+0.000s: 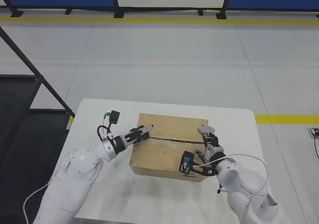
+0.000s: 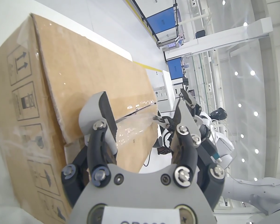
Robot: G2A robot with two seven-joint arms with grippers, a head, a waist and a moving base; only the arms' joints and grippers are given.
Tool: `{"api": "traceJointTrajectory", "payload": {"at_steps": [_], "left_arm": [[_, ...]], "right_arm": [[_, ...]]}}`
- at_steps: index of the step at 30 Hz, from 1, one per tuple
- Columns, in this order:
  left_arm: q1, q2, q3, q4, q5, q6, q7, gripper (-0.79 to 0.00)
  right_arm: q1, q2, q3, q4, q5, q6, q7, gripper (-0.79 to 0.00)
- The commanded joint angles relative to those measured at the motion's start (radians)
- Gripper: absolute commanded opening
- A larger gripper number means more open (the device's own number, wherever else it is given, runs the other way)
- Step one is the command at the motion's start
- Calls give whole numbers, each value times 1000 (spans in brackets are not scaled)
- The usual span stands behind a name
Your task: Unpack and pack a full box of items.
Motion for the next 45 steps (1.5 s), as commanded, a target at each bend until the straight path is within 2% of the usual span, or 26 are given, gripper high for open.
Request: {"api": "traceJointTrajectory", "payload": {"at_steps": [1, 6, 10, 15, 18, 19, 21, 22, 29, 30, 31, 32, 34, 36, 41, 42, 43, 44, 45], "left_arm": [[2, 0, -1, -3, 0, 0, -2, -215], [5, 0, -4, -7, 3, -1, -3, -219], [8, -1, -6, -9, 1, -1, -2, -231], [11, -1, -8, -13, 3, -3, -2, -237], [13, -2, -9, -19, 3, -3, -5, -240], [14, -2, -9, -22, 3, -4, -5, -240], [16, -2, -11, -25, 5, -5, -6, -246], [18, -2, -11, -27, 4, -5, -6, -249], [31, 0, -23, -54, 5, -16, -9, -243], [34, 1, -25, -58, 5, -17, -10, -243], [36, 1, -28, -63, 5, -20, -10, -243], [39, 2, -30, -67, 4, -21, -10, -243], [46, 3, -38, -80, 5, -28, -7, -237], [56, 5, -49, -96, 7, -37, -1, -234], [103, 15, -102, -162, 33, -62, 47, -219], [115, 18, -120, -175, 27, -66, 50, -215], [128, 21, -137, -186, 25, -69, 52, -212], [140, 24, -152, -195, 22, -71, 54, -215], [151, 27, -167, -202, 20, -73, 54, -215]], "right_arm": [[-11, -2, 23, -10, 27, 55, 8, 0], [-42, -7, 47, -25, 50, 186, 14, 0], [-56, -11, 64, -28, 77, 234, 26, 0], [-86, -21, 126, -61, 257, 328, 49, 0], [-116, -25, 167, -91, 392, 371, 12, 0], [-127, -26, 177, -100, 447, 357, -19, 0], [-133, -23, 204, -98, 587, 254, -84, 0], [-129, -21, 219, -92, 612, 217, -70, 0], [-137, -21, 209, -90, 641, 195, -85, 0], [-135, -22, 211, -88, 670, 198, -77, -222], [-130, -23, 203, -88, 738, 161, -104, -594], [-122, -23, 214, -67, 807, 133, -114, -785], [-99, -25, 233, -20, 1007, 64, -105, -785], [-60, -24, 265, 36, 1219, 21, -26, -785], [-60, -24, 265, 36, 1219, 21, -26, -785], [-60, -24, 265, 36, 1219, 21, -26, -680], [-64, -26, 258, 33, 1248, 22, -38, -616], [-72, -28, 240, 27, 1286, 27, -34, -591], [-68, -28, 226, 23, 1295, 46, -2, -650]]}}
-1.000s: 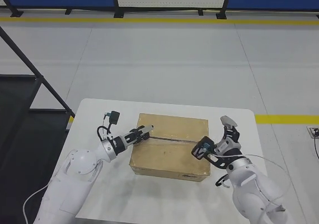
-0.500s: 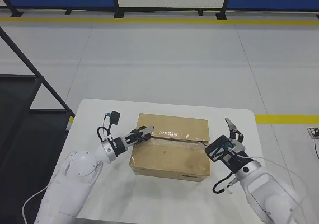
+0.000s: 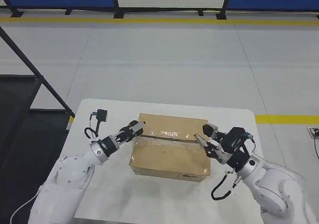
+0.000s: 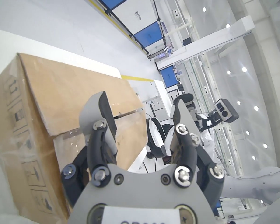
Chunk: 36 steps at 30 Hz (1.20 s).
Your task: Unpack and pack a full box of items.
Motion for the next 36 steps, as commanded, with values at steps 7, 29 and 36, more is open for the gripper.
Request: {"api": "traceJointTrajectory", "payload": {"at_steps": [7, 29, 36], "left_arm": [[78, 16, -94, -13, -26, -20, 1, -206], [115, 30, -142, 13, -56, -38, -36, -215], [124, 32, -145, 7, -56, -40, -38, -228]], "right_arm": [[155, -9, 6, 161, 658, 261, 401, -785], [273, 2, -70, 230, 715, 770, 778, -785], [321, -1, -127, 285, 668, 890, 740, -785]]}}
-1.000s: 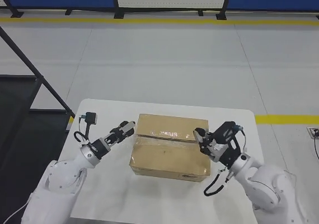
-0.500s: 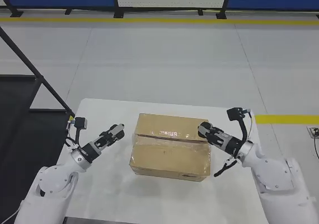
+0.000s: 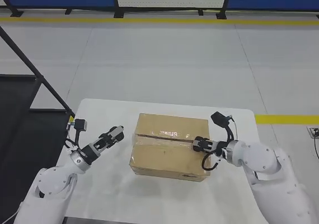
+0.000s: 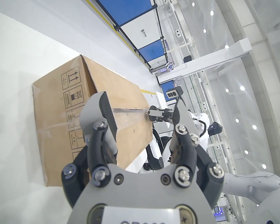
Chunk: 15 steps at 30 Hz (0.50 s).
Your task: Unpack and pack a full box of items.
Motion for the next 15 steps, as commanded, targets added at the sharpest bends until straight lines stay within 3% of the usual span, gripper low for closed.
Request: {"api": "traceJointTrajectory", "payload": {"at_steps": [1, 15], "left_arm": [[5, 1, -3, -2, -1, -2, -1, -225], [19, 5, -13, -1, -10, -1, 13, -240]], "right_arm": [[17, -2, -12, 18, -7, 43, -23, -785], [92, -6, -79, 99, 42, 48, -3, -785]]}}
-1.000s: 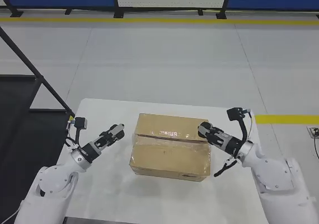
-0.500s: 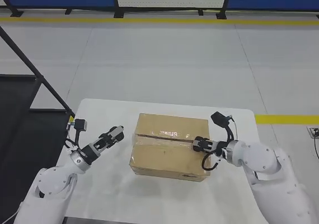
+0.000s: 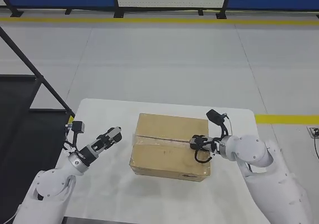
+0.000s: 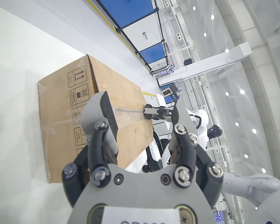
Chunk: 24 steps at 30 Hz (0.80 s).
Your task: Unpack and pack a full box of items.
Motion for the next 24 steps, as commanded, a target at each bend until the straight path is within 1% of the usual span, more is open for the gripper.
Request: {"api": "traceJointTrajectory", "payload": {"at_steps": [1, 12, 19, 24], "left_arm": [[0, 0, 0, 0, -2, -3, 1, -243], [10, 4, -16, 16, -19, -16, 4, -243], [19, 7, -34, 25, -35, -25, 2, -249], [29, 10, -50, 32, -49, -36, 1, -252]], "right_arm": [[10, -3, -14, 16, 15, -3, -15, -785], [99, -30, -127, 124, 91, -15, -66, -785], [185, -62, -226, 210, 158, -31, -85, -785], [252, -93, -307, 276, 191, -20, -110, -785]]}}
